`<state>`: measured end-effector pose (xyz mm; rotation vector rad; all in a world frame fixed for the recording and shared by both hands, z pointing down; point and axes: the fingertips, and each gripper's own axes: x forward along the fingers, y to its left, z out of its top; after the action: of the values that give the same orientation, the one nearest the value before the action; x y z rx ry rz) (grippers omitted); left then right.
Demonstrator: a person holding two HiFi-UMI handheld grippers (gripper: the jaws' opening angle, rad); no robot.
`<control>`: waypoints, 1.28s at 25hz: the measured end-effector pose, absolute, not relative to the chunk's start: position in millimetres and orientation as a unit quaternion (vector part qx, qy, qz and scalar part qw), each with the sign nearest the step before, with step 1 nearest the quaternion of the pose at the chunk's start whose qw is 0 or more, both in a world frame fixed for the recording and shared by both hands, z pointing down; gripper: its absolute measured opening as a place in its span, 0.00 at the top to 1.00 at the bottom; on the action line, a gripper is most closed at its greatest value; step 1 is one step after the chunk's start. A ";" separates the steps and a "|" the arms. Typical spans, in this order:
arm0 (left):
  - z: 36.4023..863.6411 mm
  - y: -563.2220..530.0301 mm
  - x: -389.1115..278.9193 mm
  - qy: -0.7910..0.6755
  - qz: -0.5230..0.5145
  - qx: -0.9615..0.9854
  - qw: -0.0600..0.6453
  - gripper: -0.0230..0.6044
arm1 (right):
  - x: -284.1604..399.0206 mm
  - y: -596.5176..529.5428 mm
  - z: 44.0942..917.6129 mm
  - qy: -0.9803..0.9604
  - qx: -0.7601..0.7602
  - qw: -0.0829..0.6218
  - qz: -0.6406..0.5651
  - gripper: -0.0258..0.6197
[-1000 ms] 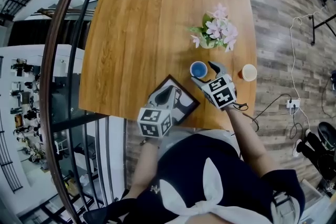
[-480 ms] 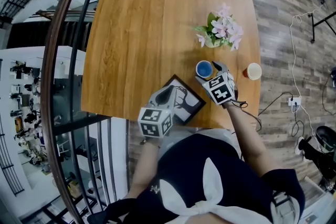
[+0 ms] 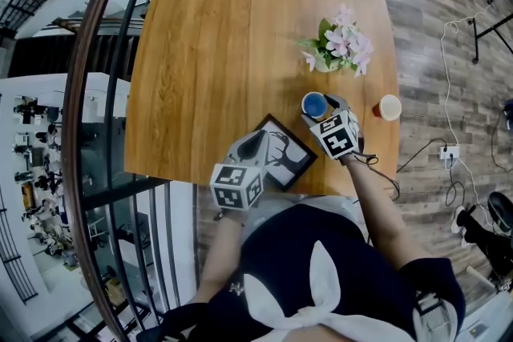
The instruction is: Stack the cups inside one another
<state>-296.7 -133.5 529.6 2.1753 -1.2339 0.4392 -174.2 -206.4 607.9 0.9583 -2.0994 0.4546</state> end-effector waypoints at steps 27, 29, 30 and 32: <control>506.3 -149.2 -235.3 -0.426 0.153 0.851 0.267 0.92 | -162.7 -194.8 508.7 -0.866 0.365 0.312 0.141 0.45; 503.3 -147.4 -226.0 -0.422 0.154 0.853 0.265 0.92 | -159.0 -191.5 497.0 -0.869 0.364 0.305 0.136 0.45; 501.9 -146.6 -221.9 -0.420 0.155 0.854 0.265 0.92 | -157.1 -190.0 491.8 -0.871 0.364 0.302 0.134 0.45; 499.6 -145.5 -213.3 -0.417 0.154 0.856 0.264 0.92 | -152.2 -187.8 483.5 -0.873 0.363 0.298 0.129 0.45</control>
<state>-213.3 -145.5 499.6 2.3125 -1.1278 0.4175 -152.2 -187.8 483.5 0.9645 -2.3207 0.3441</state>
